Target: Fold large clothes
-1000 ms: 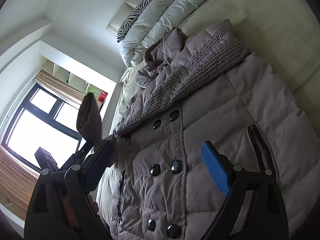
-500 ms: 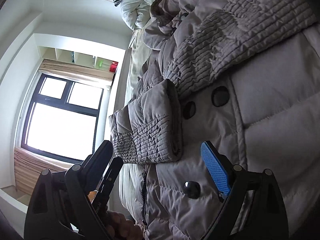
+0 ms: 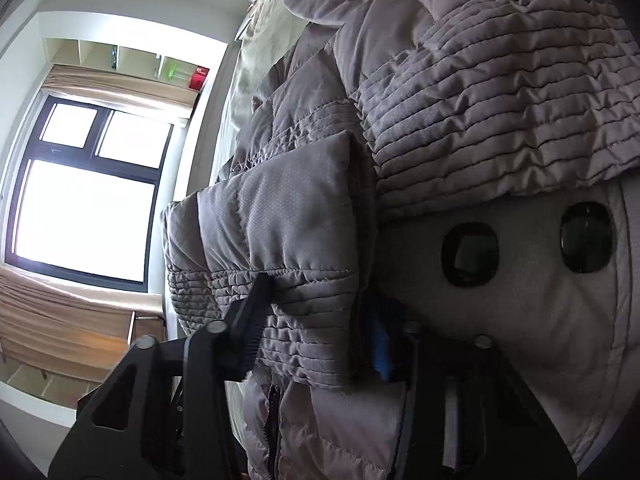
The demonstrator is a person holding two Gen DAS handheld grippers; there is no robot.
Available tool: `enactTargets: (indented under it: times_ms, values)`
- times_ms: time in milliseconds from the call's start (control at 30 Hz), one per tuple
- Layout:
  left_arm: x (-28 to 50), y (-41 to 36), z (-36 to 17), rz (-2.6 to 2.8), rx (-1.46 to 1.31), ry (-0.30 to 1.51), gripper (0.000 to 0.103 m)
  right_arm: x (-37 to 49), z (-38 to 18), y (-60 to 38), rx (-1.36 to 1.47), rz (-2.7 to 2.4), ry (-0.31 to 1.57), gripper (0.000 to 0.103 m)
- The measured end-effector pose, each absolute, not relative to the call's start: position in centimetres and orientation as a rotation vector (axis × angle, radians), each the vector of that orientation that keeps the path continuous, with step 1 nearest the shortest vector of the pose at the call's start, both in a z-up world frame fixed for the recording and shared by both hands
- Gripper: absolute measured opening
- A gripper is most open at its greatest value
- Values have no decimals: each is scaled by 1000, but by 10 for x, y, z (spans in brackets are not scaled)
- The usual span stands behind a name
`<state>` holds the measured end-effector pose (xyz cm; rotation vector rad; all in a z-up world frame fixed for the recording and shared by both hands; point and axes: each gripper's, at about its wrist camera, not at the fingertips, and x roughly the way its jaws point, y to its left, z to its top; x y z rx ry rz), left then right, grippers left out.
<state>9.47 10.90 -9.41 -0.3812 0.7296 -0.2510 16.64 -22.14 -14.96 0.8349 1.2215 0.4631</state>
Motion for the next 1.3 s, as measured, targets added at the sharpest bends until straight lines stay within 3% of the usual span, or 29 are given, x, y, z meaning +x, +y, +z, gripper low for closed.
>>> enactTargets:
  times_ms: [133, 200, 267, 367, 600, 800, 967, 1067, 1300]
  values:
    - [91, 118, -85, -224, -382, 694, 54, 163, -118, -215, 731, 483, 1149, 18]
    - [90, 119, -78, -212, -372, 669, 65, 161, -88, -219, 710, 501, 1085, 16]
    - [91, 116, -73, -204, -354, 651, 83, 161, -49, -230, 702, 518, 998, 16]
    - [96, 104, -69, -209, -302, 642, 90, 159, 16, -256, 703, 530, 858, 15]
    - [140, 79, -71, -170, -204, 685, 90, 129, 113, -362, 701, 466, 625, 15]
    - [195, 43, -84, -121, -74, 720, 90, 110, 110, -443, 766, 380, 592, 14]
    - [227, 31, -98, -130, -71, 759, 79, 100, 37, -492, 848, 262, 644, 14]
    - [234, 33, -109, -139, -83, 790, 67, 99, -29, -518, 930, 167, 699, 14]
    - [227, 44, -118, -94, -117, 781, 64, 91, -139, -533, 1019, 45, 811, 14]
